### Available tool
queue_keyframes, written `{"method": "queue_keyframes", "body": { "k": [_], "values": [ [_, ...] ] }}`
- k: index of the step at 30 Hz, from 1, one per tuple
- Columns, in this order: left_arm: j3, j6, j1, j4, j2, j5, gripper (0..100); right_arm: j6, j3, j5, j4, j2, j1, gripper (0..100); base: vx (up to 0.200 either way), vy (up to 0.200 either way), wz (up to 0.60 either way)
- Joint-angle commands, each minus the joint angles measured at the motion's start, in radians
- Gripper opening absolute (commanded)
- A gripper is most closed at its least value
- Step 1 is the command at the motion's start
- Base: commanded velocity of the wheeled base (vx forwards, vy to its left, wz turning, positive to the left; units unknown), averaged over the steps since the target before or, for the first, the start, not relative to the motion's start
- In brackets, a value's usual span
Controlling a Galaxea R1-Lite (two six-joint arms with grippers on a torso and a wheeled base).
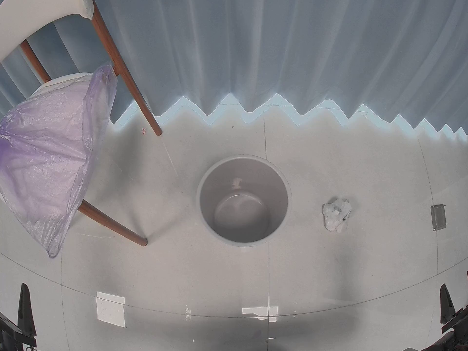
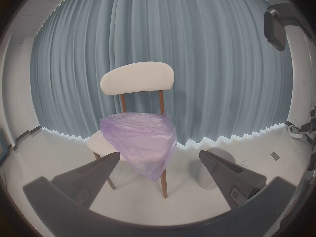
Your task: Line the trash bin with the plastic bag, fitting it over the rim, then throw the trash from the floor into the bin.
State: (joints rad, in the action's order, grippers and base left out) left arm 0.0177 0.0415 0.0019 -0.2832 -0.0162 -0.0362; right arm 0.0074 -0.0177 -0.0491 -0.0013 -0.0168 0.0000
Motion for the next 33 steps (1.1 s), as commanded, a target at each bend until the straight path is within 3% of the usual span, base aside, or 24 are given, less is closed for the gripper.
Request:
{"method": "queue_keyframes", "body": {
  "k": [1, 4, 13, 22, 33],
  "values": [
    [0.044, 0.015, 0.003, 0.042, 0.005, 0.025, 100, 0.000, 0.018, 0.000, 0.000, 0.014, 0.000, 100, 0.000, 0.000, 0.00],
    [0.163, 0.015, -0.002, 0.148, -0.108, 0.030, 100, 0.000, 0.018, 0.000, 0.000, 0.014, 0.000, 100, 0.000, 0.000, 0.00],
    [0.331, 0.023, -0.031, 0.150, -0.416, 0.042, 100, 0.002, 0.018, 0.000, -0.002, 0.014, 0.000, 100, 0.000, 0.000, 0.00],
    [0.499, 0.028, -0.128, 0.147, -0.683, 0.160, 100, 0.008, 0.018, 0.000, -0.002, 0.014, 0.000, 100, 0.000, 0.000, 0.00],
    [0.665, 0.228, -0.160, -0.099, -1.116, 0.168, 100, 0.008, 0.018, 0.000, -0.002, 0.014, 0.000, 100, 0.000, 0.000, 0.00]
  ]
}}
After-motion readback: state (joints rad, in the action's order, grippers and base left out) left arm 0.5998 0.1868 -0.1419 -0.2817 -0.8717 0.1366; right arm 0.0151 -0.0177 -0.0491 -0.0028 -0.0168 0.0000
